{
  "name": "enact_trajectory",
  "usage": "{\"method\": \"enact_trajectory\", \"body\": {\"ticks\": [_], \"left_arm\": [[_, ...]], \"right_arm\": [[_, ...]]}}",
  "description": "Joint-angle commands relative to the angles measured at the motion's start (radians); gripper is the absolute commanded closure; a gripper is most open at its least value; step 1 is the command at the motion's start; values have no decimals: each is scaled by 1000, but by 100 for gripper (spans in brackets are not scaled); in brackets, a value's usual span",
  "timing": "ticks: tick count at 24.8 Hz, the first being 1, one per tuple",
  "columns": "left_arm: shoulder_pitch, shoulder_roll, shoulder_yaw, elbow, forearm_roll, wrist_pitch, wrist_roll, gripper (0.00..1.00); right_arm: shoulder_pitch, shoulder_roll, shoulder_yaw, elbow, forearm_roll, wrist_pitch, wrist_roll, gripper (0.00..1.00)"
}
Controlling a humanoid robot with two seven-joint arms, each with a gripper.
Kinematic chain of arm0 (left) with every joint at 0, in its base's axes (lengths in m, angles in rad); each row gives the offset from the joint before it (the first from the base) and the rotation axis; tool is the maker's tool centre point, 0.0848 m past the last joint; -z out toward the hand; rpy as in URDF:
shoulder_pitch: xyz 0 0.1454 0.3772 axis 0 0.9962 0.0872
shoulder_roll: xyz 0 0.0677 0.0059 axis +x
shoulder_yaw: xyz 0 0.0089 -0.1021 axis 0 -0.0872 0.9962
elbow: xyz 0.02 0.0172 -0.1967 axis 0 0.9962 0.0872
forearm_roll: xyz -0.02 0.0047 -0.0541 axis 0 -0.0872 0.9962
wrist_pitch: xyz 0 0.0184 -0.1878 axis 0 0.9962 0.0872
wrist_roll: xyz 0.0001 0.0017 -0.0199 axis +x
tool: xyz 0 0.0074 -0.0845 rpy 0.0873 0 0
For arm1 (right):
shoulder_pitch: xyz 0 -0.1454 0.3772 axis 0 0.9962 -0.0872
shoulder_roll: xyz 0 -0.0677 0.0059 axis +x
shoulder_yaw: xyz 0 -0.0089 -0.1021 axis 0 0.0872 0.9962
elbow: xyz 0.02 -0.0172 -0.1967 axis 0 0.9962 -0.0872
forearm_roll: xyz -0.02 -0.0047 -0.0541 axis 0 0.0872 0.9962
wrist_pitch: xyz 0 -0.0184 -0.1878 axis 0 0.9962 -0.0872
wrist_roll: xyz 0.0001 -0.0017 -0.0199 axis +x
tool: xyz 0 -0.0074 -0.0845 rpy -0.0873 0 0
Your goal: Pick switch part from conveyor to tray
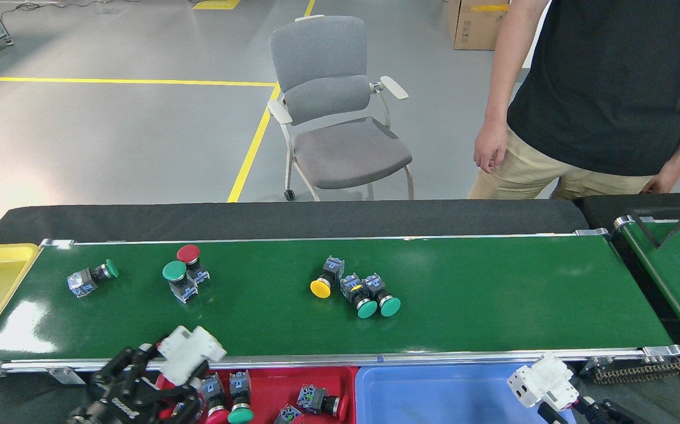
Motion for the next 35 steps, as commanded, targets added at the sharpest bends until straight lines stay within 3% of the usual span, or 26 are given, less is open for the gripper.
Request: {"method": "enact_trajectory", "body": {"ticks": [1,8,10,13,15,21,25,29,32,35], "left_arm": [[-16,-17,-81,-19,-32,0,-20,92],[-25,-215,-280,-13,-304,77,-32,90],[-37,-224,-342,-4,-328,140,-34,75],[-43,-218,-432,7,-336,240,-35,23],[-34,-216,-475,7,-336,286,-34,0],[-6,-213,-465,4,-318,299,-29,0],[0,-215,-348,-3,-290,304,-23,0],[-12,-209,33,1,-220,279,-21,0],[-31,-94,295,77,-120,201,-23,0],[-54,9,399,195,-52,193,-23,0]], "right_arm": [[-3,13,-7,-9,-2,-16,37,0],[-144,68,-18,-13,-8,-16,43,0],[-210,103,-16,-15,1,119,43,1],[-300,136,1,-12,67,334,41,2],[-325,177,24,-12,150,444,35,2],[-313,180,-12,-1,167,542,-9,1],[-311,182,-16,16,167,545,-23,1],[-302,188,-7,4,178,545,-23,1],[-284,228,17,-28,214,545,-23,1],[-279,274,20,-36,276,545,-25,1]]}}
